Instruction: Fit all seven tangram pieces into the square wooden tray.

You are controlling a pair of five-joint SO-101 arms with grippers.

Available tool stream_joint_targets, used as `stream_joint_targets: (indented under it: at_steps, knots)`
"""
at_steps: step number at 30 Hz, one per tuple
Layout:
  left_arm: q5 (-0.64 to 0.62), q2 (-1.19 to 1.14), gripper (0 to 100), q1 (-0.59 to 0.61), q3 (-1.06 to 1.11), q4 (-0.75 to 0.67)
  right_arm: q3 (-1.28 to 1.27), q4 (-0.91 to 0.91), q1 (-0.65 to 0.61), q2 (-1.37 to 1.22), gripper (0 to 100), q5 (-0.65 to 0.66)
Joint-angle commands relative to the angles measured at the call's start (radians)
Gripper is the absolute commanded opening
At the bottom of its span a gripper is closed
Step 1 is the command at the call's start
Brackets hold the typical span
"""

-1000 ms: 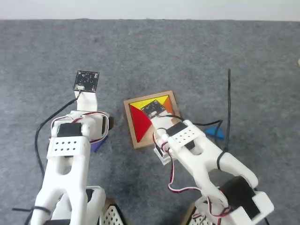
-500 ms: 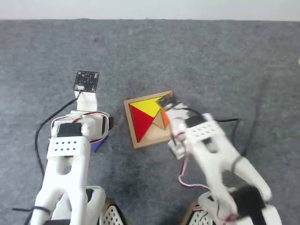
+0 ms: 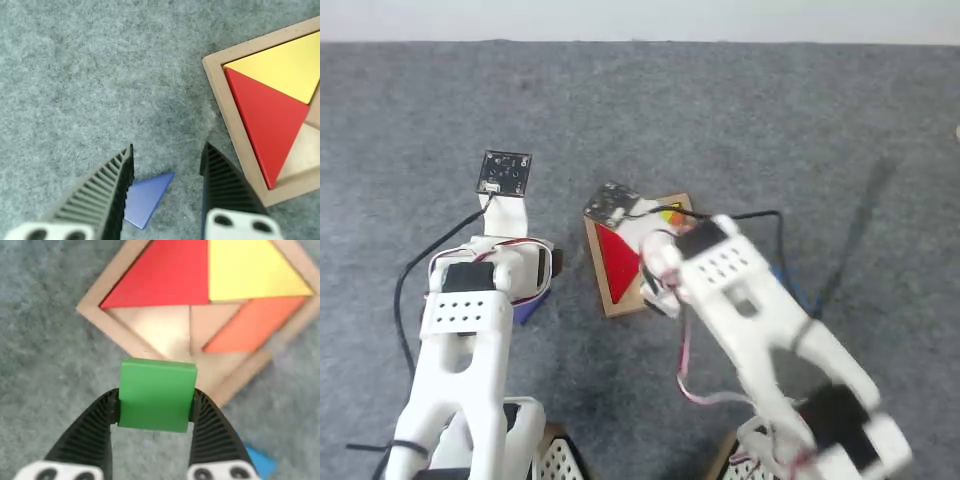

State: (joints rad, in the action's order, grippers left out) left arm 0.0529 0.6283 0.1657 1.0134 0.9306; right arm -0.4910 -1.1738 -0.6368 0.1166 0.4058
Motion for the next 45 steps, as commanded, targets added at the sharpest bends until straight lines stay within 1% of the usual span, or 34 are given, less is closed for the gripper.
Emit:
stream_joint_targets:
  at_steps: [1, 6, 14, 17, 21, 24, 27, 31, 36, 45]
  knots:
    - [0.0, 0.005, 22, 0.005, -0.002, -0.023, 0.107, 0.076, -0.028, -0.117, 0.7, 0.032]
    - [0.0, 0.005, 22, 0.005, -0.002, -0.023, 0.115, 0.102, -0.105, -0.179, 0.7, 0.037]
    - [0.0, 0.005, 22, 0.005, -0.002, -0.023, 0.195, 0.093, -0.074, -0.305, 1.2, 0.043]
    - [0.0, 0.005, 22, 0.005, -0.002, -0.023, 0.224, 0.09, -0.073, -0.338, 6.5, 0.043]
    - [0.0, 0.005, 22, 0.005, -0.002, -0.023, 0.262, 0.081, -0.07, -0.34, 17.7, 0.038]
    - [0.0, 0.006, 22, 0.005, -0.002, -0.021, 0.315, 0.015, -0.07, -0.341, 23.6, 0.038]
    - [0.0, 0.008, 22, 0.005, -0.002, -0.02, 0.373, -0.044, -0.058, -0.34, 26.6, 0.037]
    - [0.0, 0.011, 22, 0.005, -0.002, -0.018, 0.433, -0.081, -0.019, -0.34, 26.9, 0.035]
    - [0.0, 0.011, 22, 0.005, -0.002, -0.017, 0.427, -0.073, 0.002, -0.351, 26.9, 0.034]
    - [0.0, 0.011, 22, 0.005, -0.002, -0.017, 0.41, -0.07, -0.073, -0.349, 26.7, -0.025]
